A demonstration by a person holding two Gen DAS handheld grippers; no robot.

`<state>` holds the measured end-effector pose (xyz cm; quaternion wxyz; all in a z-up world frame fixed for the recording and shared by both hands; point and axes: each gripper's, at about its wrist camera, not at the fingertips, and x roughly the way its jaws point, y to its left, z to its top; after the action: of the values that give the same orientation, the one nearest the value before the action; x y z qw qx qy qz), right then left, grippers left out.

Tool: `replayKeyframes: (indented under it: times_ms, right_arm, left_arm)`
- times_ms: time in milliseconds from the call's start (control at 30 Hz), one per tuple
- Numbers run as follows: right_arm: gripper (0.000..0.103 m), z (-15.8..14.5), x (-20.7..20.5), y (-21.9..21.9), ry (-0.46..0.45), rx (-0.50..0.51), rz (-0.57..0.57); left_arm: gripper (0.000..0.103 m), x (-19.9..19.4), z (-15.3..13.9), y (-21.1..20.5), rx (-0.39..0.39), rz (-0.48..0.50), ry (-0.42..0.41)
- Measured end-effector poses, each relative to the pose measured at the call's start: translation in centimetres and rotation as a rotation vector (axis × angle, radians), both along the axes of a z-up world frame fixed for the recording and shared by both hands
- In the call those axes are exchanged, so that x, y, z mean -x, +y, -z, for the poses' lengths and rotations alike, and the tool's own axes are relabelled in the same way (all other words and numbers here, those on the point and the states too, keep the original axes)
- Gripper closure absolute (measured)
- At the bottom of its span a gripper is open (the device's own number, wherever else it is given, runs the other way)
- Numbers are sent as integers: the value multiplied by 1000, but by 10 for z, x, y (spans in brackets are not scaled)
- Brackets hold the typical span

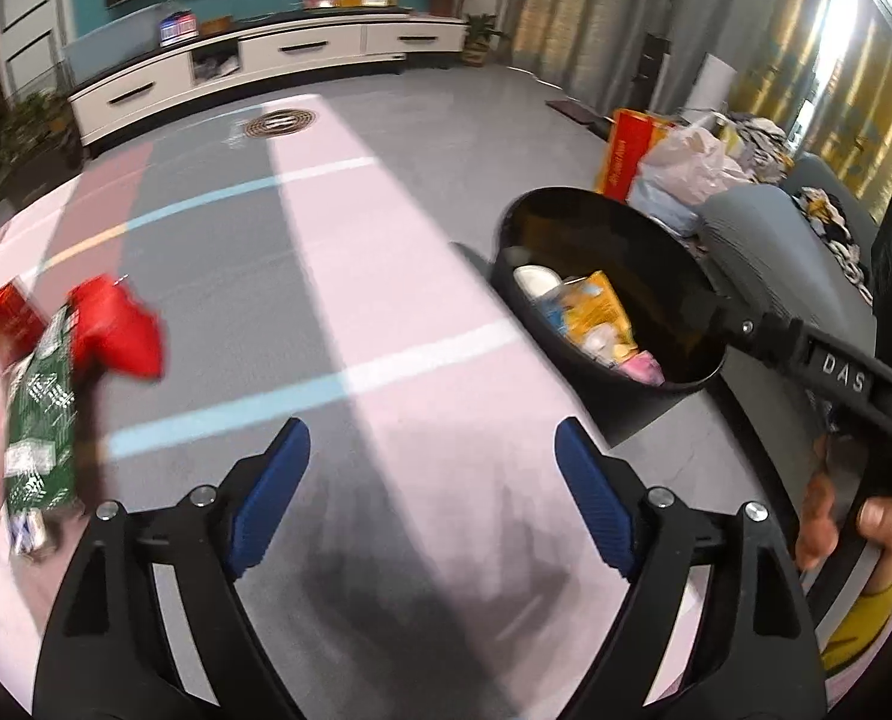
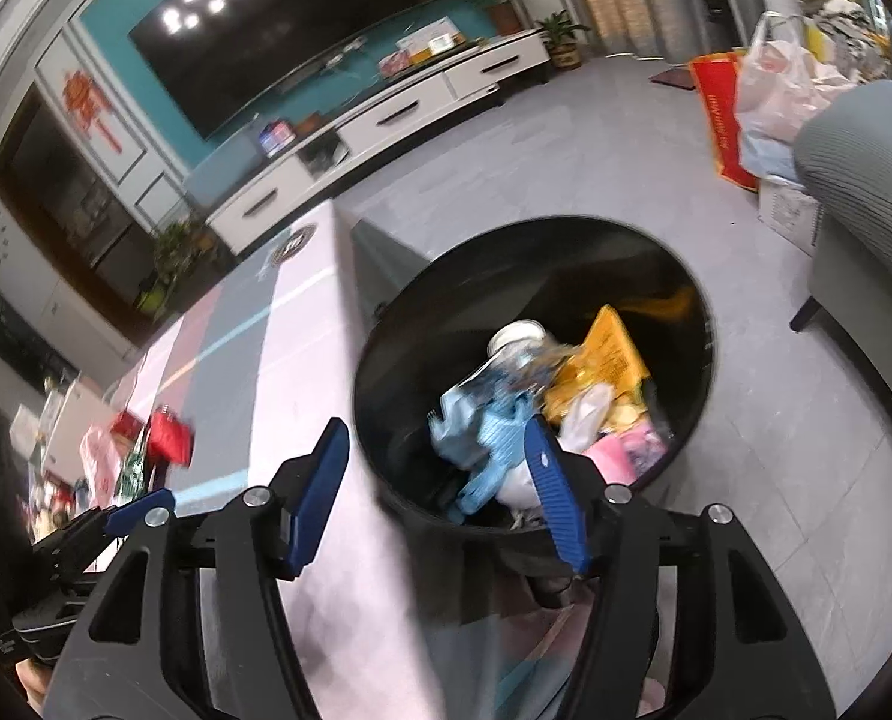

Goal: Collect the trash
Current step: 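Move both open tools back over the trash on the table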

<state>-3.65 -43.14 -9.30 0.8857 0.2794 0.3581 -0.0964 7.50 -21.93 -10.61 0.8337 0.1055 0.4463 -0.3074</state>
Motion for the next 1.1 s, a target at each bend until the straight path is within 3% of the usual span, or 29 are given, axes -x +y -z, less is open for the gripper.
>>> replayKeyframes:
  times_ms: [267, 533, 667, 767, 900, 1100]
  right_arm:
    - [43, -8, -16, 53, 12, 29, -145]
    - [43, -10, -27, 102, 40, 53, -277]
    - [43, -6, -37, 130, 62, 48, -348]
    - [43, -3, -43, 151, 80, 51, -405]
    - [43, 3, -52, 172, 102, 24, -459]
    - [42, 10, -68, 196, 116, -18, -520]
  left_arm:
    - [18, 10, -9, 80, 9, -149, -35]
    - [18, 16, -19, 181, 18, -402, -81]
    - [18, 15, -16, 227, -18, -546, -100]
    - [18, 14, -12, 251, -6, -611, -75]
    - [18, 13, -7, 273, 38, -653, -49]
    - [17, 7, -4, 275, 105, -638, -42]
